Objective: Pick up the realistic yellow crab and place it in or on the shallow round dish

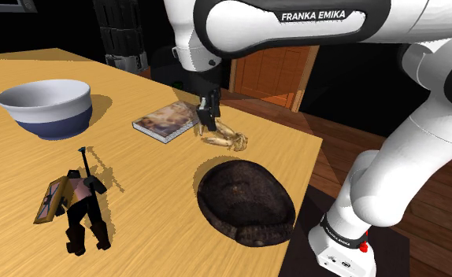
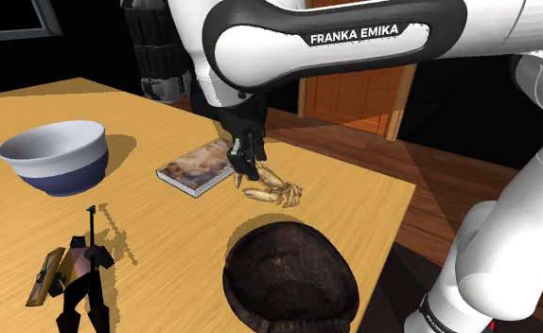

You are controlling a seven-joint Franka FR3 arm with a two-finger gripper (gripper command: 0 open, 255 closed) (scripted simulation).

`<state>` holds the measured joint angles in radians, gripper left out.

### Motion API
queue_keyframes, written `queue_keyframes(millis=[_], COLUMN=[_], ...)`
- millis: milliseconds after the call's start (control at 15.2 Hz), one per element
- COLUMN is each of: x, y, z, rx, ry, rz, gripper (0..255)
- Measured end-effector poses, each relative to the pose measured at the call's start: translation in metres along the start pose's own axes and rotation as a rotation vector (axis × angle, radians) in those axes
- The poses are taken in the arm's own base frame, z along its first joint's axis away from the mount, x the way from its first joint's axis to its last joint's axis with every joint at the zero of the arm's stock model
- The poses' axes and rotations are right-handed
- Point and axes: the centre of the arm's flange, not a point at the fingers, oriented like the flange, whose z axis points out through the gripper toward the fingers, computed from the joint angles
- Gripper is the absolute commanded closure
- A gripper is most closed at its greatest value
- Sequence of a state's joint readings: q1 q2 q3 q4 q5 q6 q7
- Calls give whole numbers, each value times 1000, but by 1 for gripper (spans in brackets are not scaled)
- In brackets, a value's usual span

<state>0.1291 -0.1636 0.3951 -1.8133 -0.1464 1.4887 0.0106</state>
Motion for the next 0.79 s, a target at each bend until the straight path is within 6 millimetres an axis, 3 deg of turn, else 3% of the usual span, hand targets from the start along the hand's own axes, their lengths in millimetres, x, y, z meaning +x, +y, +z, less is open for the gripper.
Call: queue_keyframes(millis=[792], x=[-11], y=[14], z=[-61], rx=[0], ry=[0], rz=[0], gripper=[255])
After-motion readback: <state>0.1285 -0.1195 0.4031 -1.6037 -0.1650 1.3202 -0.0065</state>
